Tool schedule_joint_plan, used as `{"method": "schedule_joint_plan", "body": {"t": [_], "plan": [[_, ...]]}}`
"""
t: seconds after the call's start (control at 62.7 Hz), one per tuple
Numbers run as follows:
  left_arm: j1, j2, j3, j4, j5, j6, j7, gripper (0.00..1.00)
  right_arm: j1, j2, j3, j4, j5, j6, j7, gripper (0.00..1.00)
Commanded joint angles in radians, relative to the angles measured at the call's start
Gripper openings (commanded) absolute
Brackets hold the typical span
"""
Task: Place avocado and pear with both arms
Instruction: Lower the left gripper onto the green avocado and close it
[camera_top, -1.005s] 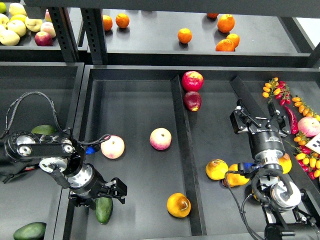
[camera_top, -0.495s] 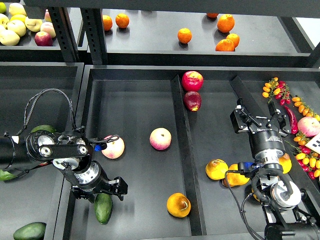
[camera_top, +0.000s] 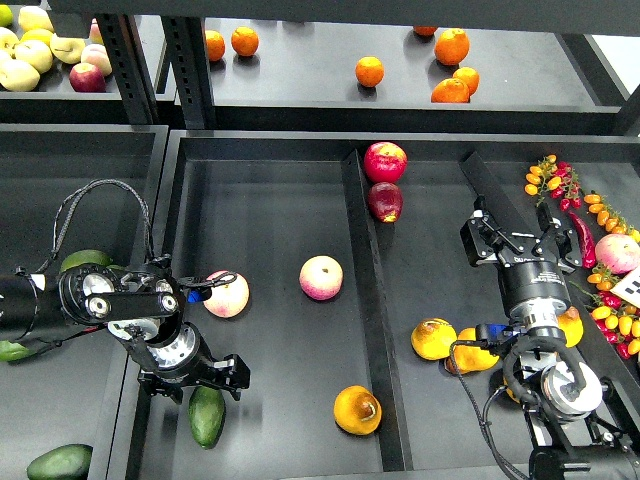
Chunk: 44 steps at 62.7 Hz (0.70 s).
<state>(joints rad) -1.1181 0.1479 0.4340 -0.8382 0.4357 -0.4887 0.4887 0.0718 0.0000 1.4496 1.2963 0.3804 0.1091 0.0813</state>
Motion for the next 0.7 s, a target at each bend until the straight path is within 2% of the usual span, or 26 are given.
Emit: {"method": "schedule_joint_plan", "body": {"t": [0.0,0.399,0.686], "plan": [[0.012,-0.010,0.000,0.007,0.000,0.000,0.000,1.00,0.006,0.000,0.000,-0.002,0.000,-0.002,0.000,1.00],[0.046,-0.053,0.000,0.030,-0.003,0.000,0.000,0.99,0.011,0.000,0.002,-0.003,0.000,-0.005,0.000,1.00],[0.069,-0.059,0.000,0.034,-0.006,0.000,0.000,0.91,0.009,0.000,0.002,-0.003,0.000,-0.003,0.000,1.00]]}}
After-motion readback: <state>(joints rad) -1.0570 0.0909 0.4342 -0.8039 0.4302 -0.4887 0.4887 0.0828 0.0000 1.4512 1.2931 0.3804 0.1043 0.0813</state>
